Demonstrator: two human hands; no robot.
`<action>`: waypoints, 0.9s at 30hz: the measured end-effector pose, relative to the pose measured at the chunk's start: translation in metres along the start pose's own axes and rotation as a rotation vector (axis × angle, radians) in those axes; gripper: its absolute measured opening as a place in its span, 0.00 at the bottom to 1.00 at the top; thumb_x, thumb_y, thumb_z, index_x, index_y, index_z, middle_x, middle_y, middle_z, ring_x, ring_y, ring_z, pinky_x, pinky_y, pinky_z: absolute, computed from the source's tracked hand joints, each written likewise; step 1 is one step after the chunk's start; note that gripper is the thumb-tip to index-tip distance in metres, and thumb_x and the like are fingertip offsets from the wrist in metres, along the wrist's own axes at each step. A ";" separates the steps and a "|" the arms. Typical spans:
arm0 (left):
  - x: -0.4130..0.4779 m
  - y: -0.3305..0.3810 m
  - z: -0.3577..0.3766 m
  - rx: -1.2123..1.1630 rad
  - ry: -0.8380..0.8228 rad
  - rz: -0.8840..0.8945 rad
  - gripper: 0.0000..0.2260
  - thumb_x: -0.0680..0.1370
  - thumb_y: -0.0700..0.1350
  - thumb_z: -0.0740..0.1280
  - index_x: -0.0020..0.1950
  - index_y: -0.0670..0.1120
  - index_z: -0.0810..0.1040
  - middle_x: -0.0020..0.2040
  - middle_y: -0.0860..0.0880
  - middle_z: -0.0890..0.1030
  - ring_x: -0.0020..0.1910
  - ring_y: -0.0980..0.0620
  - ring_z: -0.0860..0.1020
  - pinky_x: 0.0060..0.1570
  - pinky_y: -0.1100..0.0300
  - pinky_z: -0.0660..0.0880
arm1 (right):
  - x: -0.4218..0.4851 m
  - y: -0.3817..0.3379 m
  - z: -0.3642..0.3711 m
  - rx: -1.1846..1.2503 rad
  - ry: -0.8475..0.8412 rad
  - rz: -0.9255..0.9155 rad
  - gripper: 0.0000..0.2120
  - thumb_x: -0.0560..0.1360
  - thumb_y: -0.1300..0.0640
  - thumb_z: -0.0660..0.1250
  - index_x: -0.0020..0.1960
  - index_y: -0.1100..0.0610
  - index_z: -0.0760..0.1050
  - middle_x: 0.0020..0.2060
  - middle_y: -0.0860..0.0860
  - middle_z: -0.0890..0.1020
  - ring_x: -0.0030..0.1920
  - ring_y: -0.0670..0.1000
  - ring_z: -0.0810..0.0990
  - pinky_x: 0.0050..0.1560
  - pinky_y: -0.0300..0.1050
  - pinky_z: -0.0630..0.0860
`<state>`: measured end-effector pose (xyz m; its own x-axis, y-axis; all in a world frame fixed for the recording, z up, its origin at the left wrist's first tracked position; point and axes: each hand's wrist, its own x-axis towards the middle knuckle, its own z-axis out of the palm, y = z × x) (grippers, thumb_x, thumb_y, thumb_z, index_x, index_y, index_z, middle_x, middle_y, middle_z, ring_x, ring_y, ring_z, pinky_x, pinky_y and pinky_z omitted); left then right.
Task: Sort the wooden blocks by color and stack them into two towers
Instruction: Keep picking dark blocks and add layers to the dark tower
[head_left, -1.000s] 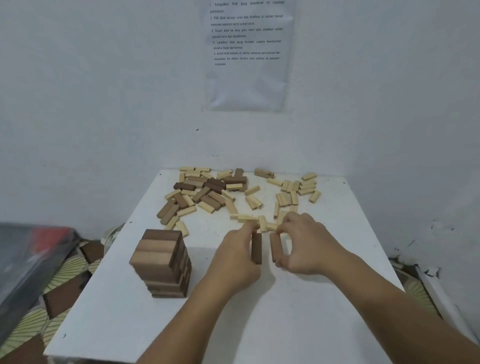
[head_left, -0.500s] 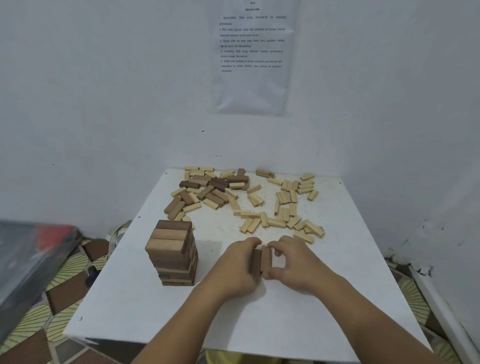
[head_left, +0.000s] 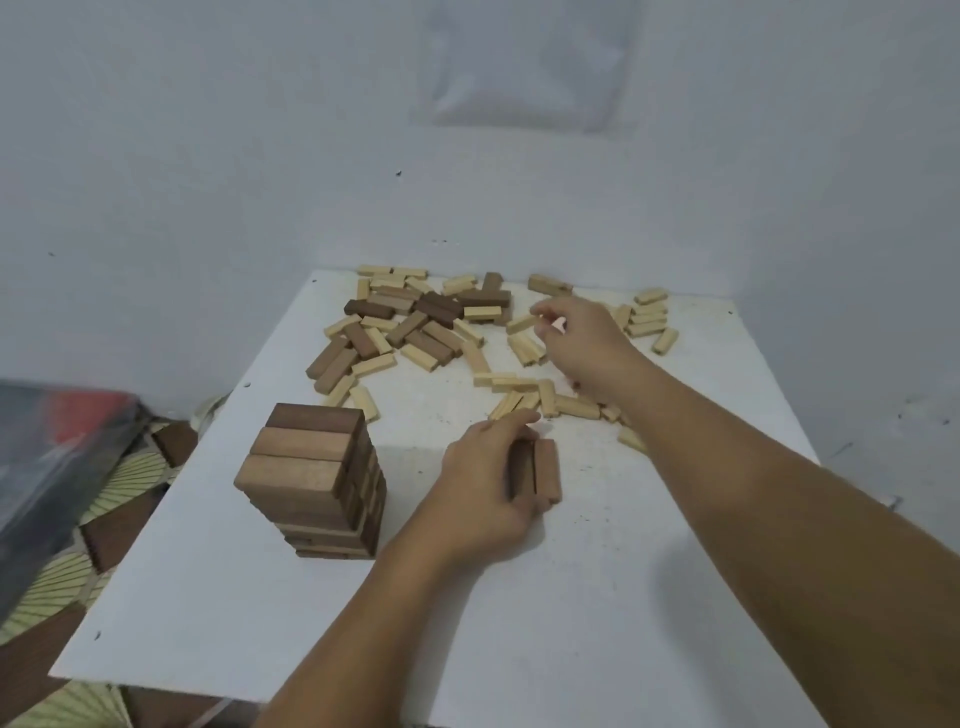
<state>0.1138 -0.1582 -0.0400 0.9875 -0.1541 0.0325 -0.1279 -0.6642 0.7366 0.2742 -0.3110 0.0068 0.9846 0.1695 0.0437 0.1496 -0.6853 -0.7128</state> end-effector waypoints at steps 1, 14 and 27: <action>0.005 -0.002 0.002 -0.019 0.022 -0.015 0.36 0.72 0.50 0.73 0.76 0.64 0.62 0.68 0.55 0.71 0.68 0.51 0.69 0.65 0.52 0.71 | 0.016 -0.002 0.009 -0.045 -0.024 -0.008 0.16 0.83 0.52 0.61 0.69 0.42 0.76 0.64 0.46 0.77 0.58 0.52 0.78 0.55 0.48 0.78; 0.023 -0.008 0.002 -0.088 0.017 -0.068 0.30 0.66 0.50 0.74 0.64 0.64 0.67 0.63 0.57 0.74 0.62 0.56 0.72 0.53 0.64 0.71 | 0.080 -0.014 0.054 -0.466 -0.045 -0.111 0.12 0.75 0.65 0.64 0.51 0.51 0.80 0.50 0.52 0.76 0.58 0.58 0.74 0.57 0.54 0.73; 0.021 -0.010 0.006 -0.133 0.044 -0.056 0.29 0.68 0.47 0.74 0.62 0.66 0.66 0.63 0.56 0.74 0.62 0.55 0.73 0.54 0.62 0.71 | -0.024 -0.011 -0.001 0.025 0.334 0.046 0.11 0.72 0.60 0.63 0.43 0.55 0.85 0.38 0.49 0.84 0.36 0.50 0.80 0.33 0.46 0.78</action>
<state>0.1356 -0.1588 -0.0507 0.9962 -0.0851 0.0160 -0.0617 -0.5674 0.8211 0.2490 -0.3077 0.0141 0.9662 -0.1060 0.2350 0.1058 -0.6682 -0.7364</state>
